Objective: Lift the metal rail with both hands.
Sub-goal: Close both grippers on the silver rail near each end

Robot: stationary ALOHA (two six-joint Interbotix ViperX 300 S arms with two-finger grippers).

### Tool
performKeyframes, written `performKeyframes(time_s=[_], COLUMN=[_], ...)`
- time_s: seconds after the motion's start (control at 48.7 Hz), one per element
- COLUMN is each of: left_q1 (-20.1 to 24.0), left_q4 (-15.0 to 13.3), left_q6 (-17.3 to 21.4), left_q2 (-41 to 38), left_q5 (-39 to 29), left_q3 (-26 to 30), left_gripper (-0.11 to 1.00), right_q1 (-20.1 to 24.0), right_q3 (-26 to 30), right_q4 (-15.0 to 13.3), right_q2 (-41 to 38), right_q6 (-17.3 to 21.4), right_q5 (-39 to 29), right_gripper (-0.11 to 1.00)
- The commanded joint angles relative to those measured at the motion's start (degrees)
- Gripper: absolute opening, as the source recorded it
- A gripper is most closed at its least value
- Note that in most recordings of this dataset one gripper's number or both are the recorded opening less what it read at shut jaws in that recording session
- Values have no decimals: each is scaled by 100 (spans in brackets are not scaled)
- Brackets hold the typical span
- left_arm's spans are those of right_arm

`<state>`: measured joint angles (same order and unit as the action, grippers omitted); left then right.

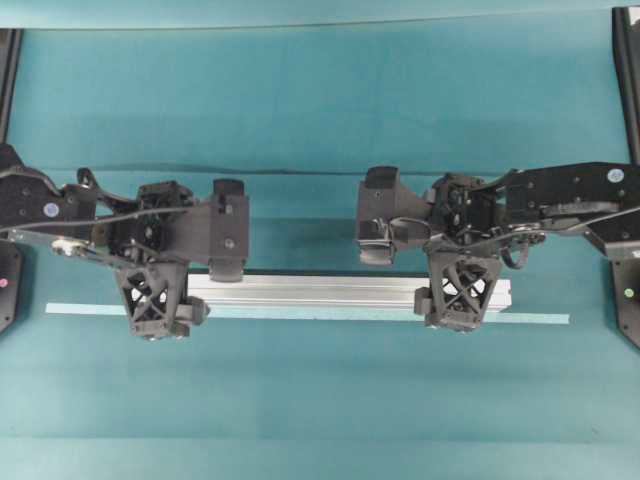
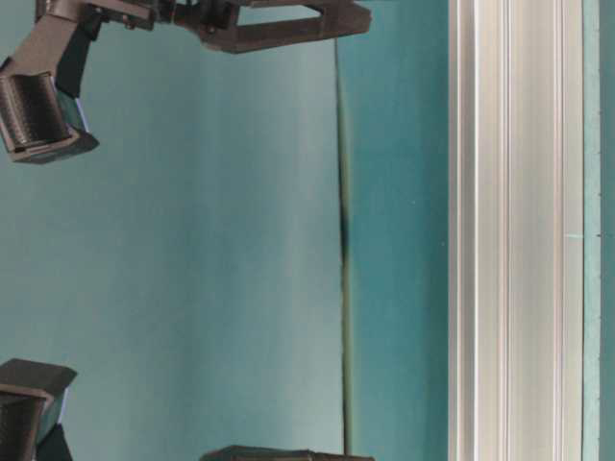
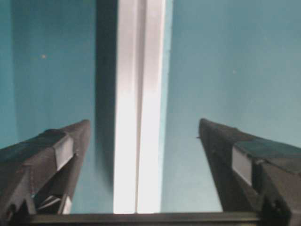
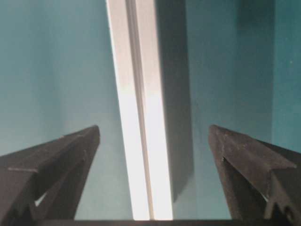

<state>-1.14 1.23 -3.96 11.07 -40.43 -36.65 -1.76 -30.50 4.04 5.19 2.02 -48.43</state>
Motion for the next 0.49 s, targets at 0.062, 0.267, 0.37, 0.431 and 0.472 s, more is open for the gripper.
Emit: performKeyframes(time_s=[0.062, 0.267, 0.37, 0.431, 0.472], left_q1=[-26, -26, -18, -18, -18], left_q4=[26, 26, 26, 26, 26], left_q6=[9, -26, -62, -53, -53], left_q2=[18, -53, -141, -202, -246], left_q5=[167, 606, 677, 712, 738], left_q3=[-97, -378, -457, -457, -466], left_gripper=[99, 99, 99, 99, 99], right_q1=[18, 35, 62, 62, 62], right_q3=[-97, -343, -404, -457, -466], right_q4=[-35, -9, 0, 0, 0], right_q2=[-79, -114, -114, -132, -149], right_q6=[-53, 9, -9, -9, -9], right_q5=[255, 501, 677, 747, 773], right_gripper=[96, 96, 96, 96, 96])
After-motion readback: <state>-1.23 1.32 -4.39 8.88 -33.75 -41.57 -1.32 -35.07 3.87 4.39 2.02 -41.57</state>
